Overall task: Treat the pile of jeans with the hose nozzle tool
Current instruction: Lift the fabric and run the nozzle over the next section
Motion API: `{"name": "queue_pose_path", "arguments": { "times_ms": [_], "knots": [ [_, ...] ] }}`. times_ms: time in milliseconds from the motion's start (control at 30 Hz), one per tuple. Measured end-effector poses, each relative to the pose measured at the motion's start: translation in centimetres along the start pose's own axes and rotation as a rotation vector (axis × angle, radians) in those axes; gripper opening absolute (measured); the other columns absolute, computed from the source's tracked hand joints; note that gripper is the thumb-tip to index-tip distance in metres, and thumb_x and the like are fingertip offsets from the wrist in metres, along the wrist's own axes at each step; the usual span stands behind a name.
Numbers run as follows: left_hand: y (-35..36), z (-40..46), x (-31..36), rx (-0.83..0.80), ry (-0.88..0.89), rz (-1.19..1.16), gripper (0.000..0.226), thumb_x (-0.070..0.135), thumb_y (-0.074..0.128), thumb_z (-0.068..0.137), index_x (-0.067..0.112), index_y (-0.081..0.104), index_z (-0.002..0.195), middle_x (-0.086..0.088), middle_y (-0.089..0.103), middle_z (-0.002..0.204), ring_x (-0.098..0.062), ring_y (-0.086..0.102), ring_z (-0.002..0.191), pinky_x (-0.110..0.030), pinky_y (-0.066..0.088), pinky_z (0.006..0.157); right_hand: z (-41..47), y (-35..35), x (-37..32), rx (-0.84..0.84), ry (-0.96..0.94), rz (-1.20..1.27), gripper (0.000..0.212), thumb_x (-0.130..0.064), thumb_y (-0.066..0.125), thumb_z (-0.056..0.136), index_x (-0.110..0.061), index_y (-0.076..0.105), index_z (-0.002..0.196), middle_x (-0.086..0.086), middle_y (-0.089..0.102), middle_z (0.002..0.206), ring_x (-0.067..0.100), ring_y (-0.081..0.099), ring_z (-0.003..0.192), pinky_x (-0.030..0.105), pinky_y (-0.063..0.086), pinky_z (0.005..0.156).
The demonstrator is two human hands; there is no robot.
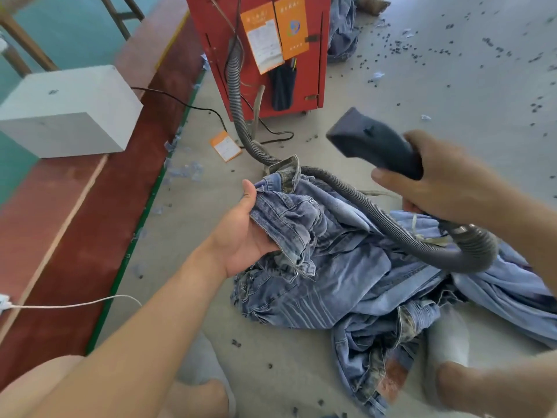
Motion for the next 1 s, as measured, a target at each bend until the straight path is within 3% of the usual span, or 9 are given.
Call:
{"name": "queue_pose_path", "arguments": {
  "times_ms": [133, 233, 300, 433, 567, 633, 800, 933, 1000],
  "knots": [
    [0.1, 0.1, 0.1, -0.005, 0.005, -0.085, 0.090, 0.074, 0.017, 0.098, 0.007, 0.061, 0.139, -0.023, 0.059, 0.144, -0.041, 0.057, 0.133, -0.060, 0.050, 0.105, -2.2, 1.7, -2.3, -0.216, -0.194, -0.177, 0.037, -0.066, 0.063, 0.081, -0.041, 0.055, 0.108, -0.031, 0.064, 0.084, -0.011, 0.062, 0.073, 0.019, 0.042, 0.055],
    [1.1, 0.3, -0.3, -0.041, -0.020, -0.083, 0.095, 0.078, 0.012, 0.097, 0.009, 0.053, 0.147, -0.024, 0.055, 0.148, -0.044, 0.052, 0.137, -0.065, 0.041, 0.112, -2.8, 4.3, -3.5, -0.313, -0.257, -0.259, 0.035, -0.060, 0.064, 0.087, -0.038, 0.060, 0.113, -0.018, 0.068, 0.081, 0.001, 0.063, 0.071, 0.022, 0.050, 0.064],
    [1.9, 0.3, -0.7, -0.092, -0.056, -0.130, 0.099, 0.082, 0.010, 0.095, 0.012, 0.049, 0.152, -0.024, 0.051, 0.151, -0.046, 0.049, 0.139, -0.068, 0.035, 0.114, -2.8, 5.2, -4.5, -0.263, -0.273, -0.209, 0.036, -0.057, 0.065, 0.089, -0.035, 0.061, 0.117, -0.013, 0.069, 0.085, 0.006, 0.064, 0.074, 0.034, 0.054, 0.073],
    [3.3, -0.4, -0.3, -0.177, -0.060, -0.073, 0.106, 0.087, 0.007, 0.090, 0.010, 0.043, 0.155, -0.026, 0.049, 0.152, -0.048, 0.047, 0.140, -0.071, 0.031, 0.115, -2.4, 3.4, -5.7, -0.068, -0.270, 0.035, 0.028, -0.055, 0.065, 0.089, -0.039, 0.055, 0.110, -0.021, 0.064, 0.075, -0.007, 0.062, 0.073, 0.011, 0.045, 0.060],
    [3.3, -0.6, 1.3, 0.030, 0.134, 0.113, 0.101, 0.082, 0.001, 0.094, 0.019, 0.068, 0.135, -0.023, 0.063, 0.137, -0.038, 0.063, 0.123, -0.046, 0.059, 0.097, -2.1, 1.3, -4.3, -0.146, -0.240, -0.050, 0.025, -0.057, 0.063, 0.086, -0.037, 0.059, 0.100, -0.030, 0.064, 0.077, -0.003, 0.063, 0.067, 0.023, 0.042, 0.055],
    [3.1, -1.1, 2.0, 0.108, 0.207, 0.175, 0.099, 0.078, 0.003, 0.097, 0.016, 0.076, 0.123, -0.020, 0.070, 0.127, -0.033, 0.069, 0.118, -0.037, 0.059, 0.089, -2.5, 1.8, -3.7, -0.259, -0.255, -0.148, 0.027, -0.059, 0.064, 0.086, -0.040, 0.063, 0.104, -0.032, 0.064, 0.083, -0.004, 0.063, 0.071, 0.024, 0.043, 0.059],
    [3.3, -1.5, 0.4, -0.055, 0.187, 0.111, 0.097, 0.080, 0.010, 0.093, 0.014, 0.057, 0.145, -0.014, 0.064, 0.141, -0.029, 0.060, 0.132, -0.036, 0.054, 0.100, -3.3, 3.5, -5.1, -0.276, -0.330, -0.121, 0.032, -0.059, 0.064, 0.086, -0.039, 0.067, 0.111, -0.019, 0.069, 0.081, -0.002, 0.063, 0.079, 0.026, 0.049, 0.068],
    [2.6, -2.0, -0.9, -0.134, 0.049, -0.026, 0.106, 0.088, 0.006, 0.087, 0.016, 0.049, 0.152, -0.018, 0.054, 0.151, -0.035, 0.051, 0.141, -0.049, 0.046, 0.112, -4.0, 3.0, -5.9, -0.267, -0.410, -0.070, 0.033, -0.063, 0.064, 0.088, -0.047, 0.064, 0.118, -0.025, 0.069, 0.088, -0.003, 0.065, 0.081, 0.017, 0.048, 0.068],
    [2.3, -2.3, -1.8, -0.119, 0.033, -0.022, 0.095, 0.080, 0.006, 0.096, 0.017, 0.044, 0.155, -0.018, 0.051, 0.153, -0.037, 0.048, 0.143, -0.054, 0.037, 0.119, -4.0, 1.9, -5.6, -0.237, -0.384, -0.060, 0.032, -0.070, 0.059, 0.085, -0.051, 0.062, 0.111, -0.025, 0.068, 0.083, -0.002, 0.066, 0.073, 0.017, 0.047, 0.062]
  ]
}}
Point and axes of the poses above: each hand's wrist, its own z-axis towards the middle knuckle, its own y-axis out of the palm, x = y × z, the point moved 7 cm from there along z, towards the middle knuckle
